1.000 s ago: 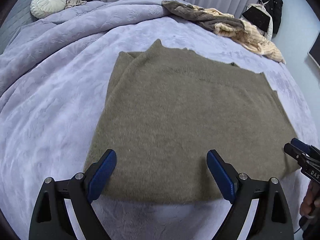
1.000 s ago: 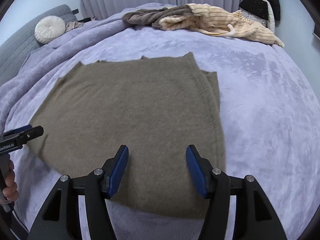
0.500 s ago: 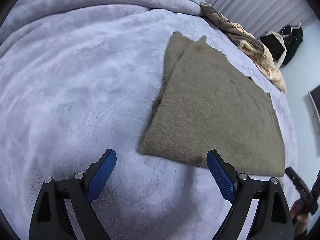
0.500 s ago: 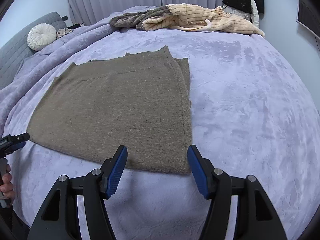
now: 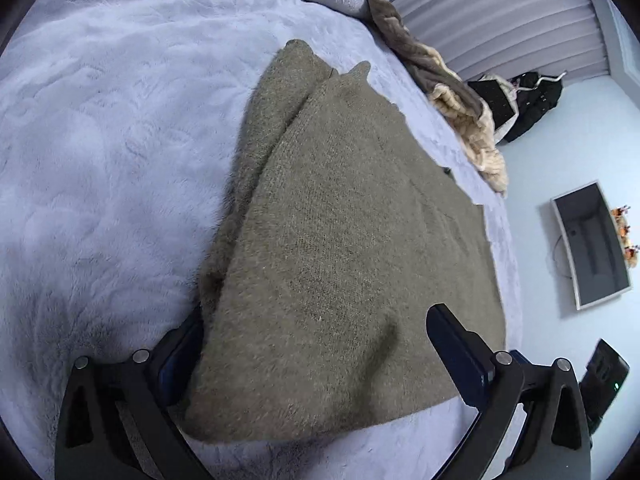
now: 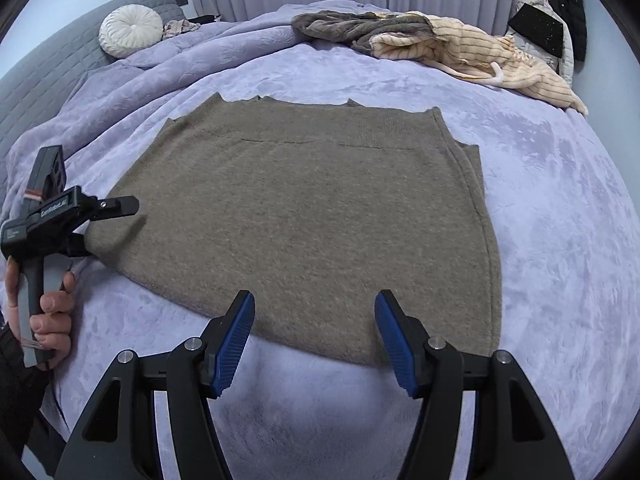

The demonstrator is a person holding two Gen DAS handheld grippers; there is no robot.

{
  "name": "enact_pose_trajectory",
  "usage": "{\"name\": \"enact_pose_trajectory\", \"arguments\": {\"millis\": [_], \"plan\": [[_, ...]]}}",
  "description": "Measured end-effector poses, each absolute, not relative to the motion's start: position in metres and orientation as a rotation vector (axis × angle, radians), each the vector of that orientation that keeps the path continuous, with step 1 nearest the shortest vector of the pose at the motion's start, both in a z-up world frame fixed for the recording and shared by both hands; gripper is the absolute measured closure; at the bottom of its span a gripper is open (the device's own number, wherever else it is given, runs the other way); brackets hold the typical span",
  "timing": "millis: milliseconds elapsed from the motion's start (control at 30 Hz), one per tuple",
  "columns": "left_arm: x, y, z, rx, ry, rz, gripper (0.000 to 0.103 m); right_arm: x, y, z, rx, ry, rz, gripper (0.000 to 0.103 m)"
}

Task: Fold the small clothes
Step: 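Grasp the side edge of the folded sweater with both tools, then lift the held side edge with both tools to fold it over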

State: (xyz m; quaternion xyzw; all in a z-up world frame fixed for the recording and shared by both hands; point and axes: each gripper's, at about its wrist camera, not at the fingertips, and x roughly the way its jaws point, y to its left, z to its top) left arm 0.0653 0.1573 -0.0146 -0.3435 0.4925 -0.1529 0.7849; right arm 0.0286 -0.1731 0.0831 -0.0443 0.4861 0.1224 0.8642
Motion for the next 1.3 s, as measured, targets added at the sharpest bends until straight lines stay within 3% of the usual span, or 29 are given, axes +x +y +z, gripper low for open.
{"name": "enact_pose_trajectory", "arguments": {"millis": [167, 233, 300, 333, 600, 667, 867, 1100, 1133, 1200, 1267, 1300], "plan": [[0.058, 0.17, -0.018, -0.811, 0.997, -0.424, 0.0, 0.053, -0.146, 0.091, -0.11, 1.015, 0.288, 0.037], [0.06, 0.163, -0.013, -0.792, 0.985, -0.43, 0.005, 0.058, -0.133, 0.09, -0.133, 1.016, 0.296, 0.037], [0.06, 0.155, -0.009, -0.788, 0.973, -0.482, 0.07, 0.063, -0.123, 0.089, -0.137, 1.022, 0.308, 0.037], [0.06, 0.151, -0.011, -0.801, 0.984, -0.507, 0.074, 0.065, -0.117, 0.089, -0.139, 1.024, 0.314, 0.037], [0.055, 0.16, -0.011, -0.823, 0.955, -0.427, 0.074, 0.13, -0.053, 0.098, -0.098, 1.108, 0.448, 0.037], [0.056, 0.165, -0.021, -0.858, 0.98, -0.421, 0.074, 0.157, -0.027, 0.096, -0.07, 1.155, 0.488, 0.031], [0.053, 0.168, -0.023, -0.852, 0.972, -0.416, 0.074, 0.223, 0.058, 0.056, -0.115, 1.331, 0.456, 0.029], [0.052, 0.151, -0.007, -0.699, 0.962, -0.341, 0.077, 0.241, 0.116, 0.023, -0.237, 1.357, 0.354, 0.025], [0.053, 0.148, -0.006, -0.681, 0.967, -0.33, 0.077, 0.238, 0.123, 0.018, -0.302, 1.355, 0.342, 0.027], [0.053, 0.143, 0.0, -0.641, 0.973, -0.306, 0.077, 0.231, 0.13, 0.014, -0.386, 1.324, 0.328, 0.042], [0.055, 0.135, 0.005, -0.602, 0.976, -0.284, 0.078, 0.227, 0.126, 0.017, -0.408, 1.296, 0.336, 0.07], [0.056, 0.131, 0.009, -0.574, 0.98, -0.274, 0.079, 0.228, 0.119, 0.02, -0.387, 1.293, 0.344, 0.075]]}}
